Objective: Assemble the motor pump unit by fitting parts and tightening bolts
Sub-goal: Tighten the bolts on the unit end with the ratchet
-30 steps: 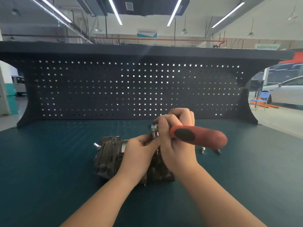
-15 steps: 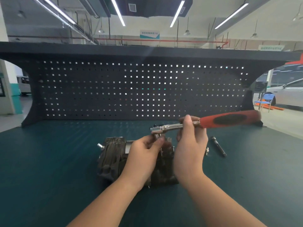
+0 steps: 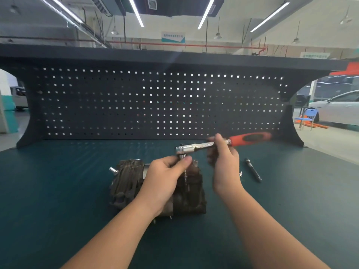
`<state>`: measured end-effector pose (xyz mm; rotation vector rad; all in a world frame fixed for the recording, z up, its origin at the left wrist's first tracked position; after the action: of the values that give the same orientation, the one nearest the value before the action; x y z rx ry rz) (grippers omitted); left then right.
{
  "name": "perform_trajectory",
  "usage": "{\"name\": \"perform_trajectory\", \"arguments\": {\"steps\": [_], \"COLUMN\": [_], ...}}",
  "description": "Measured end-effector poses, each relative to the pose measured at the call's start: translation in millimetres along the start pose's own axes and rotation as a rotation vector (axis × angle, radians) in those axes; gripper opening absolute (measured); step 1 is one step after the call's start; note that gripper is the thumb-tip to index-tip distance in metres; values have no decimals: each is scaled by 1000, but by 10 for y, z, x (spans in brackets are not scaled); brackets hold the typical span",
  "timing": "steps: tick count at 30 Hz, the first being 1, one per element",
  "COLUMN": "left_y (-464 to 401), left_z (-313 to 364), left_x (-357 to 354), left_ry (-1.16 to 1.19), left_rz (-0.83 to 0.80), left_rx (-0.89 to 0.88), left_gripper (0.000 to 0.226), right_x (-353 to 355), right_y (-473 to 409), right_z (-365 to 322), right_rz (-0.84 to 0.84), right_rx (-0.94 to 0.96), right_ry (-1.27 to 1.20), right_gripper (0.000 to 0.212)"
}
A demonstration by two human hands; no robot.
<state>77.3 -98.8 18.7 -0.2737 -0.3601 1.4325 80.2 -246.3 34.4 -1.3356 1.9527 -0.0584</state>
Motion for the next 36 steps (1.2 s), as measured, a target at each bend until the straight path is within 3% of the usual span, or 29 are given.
{"name": "perform_trajectory", "arguments": {"steps": [2, 3, 6, 11, 17, 20, 24, 26, 29, 32, 34, 36], "left_y": [7, 9, 38, 68, 62, 17, 15, 10, -3, 23, 41, 65], "left_z": [1, 2, 26, 50, 85, 58, 47, 47, -14, 2, 28, 78], "left_x": [-13, -13, 8, 19, -6, 16, 8, 3, 19, 41, 58, 35], "left_ry": [-13, -18, -7, 8, 5, -27, -82, -92, 7, 32, -8, -67], "left_rz": [-11, -6, 37, 48, 9, 38, -10, -15, 2, 17, 9, -31], "left_rx": [-6, -15, -43, -32, -33, -32, -48, -52, -9, 3, -31, -79], "left_gripper": [19, 18, 13, 16, 19, 16, 14, 15, 16, 14, 19, 43], "right_x": [31, 33, -69, -425, -462, -280, -41, -71, -108, -314, -483, -588], "right_y": [-16, 9, 186, 616, 604, 369, 38, 59, 183, 444, 642, 749], "right_z": [167, 131, -199, -518, -512, -446, 33, 101, -206, -468, -502, -451], "right_rz": [60, 85, 64, -192, -264, -195, 70, 87, 61, -74, -181, -243], "right_rx": [-159, -98, 270, 803, 839, 578, -227, -318, 83, 427, 566, 543], "right_ry": [-135, -84, 53, 450, 507, 287, -305, -403, -55, 264, 425, 395], "right_gripper": [30, 30, 26, 24, 26, 26, 20, 21, 27, 29, 26, 15]}}
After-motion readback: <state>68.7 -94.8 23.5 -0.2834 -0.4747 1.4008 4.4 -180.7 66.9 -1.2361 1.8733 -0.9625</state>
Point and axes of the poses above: each hand's wrist, its own y-axis away from the middle knuckle, its own x-axis out of the back of the hand, z = x × y, the point moved 7 cm from there along -y, towards the middle knuckle, and after that the axes turned 8 degrees about -y, right-handed, at the moved point
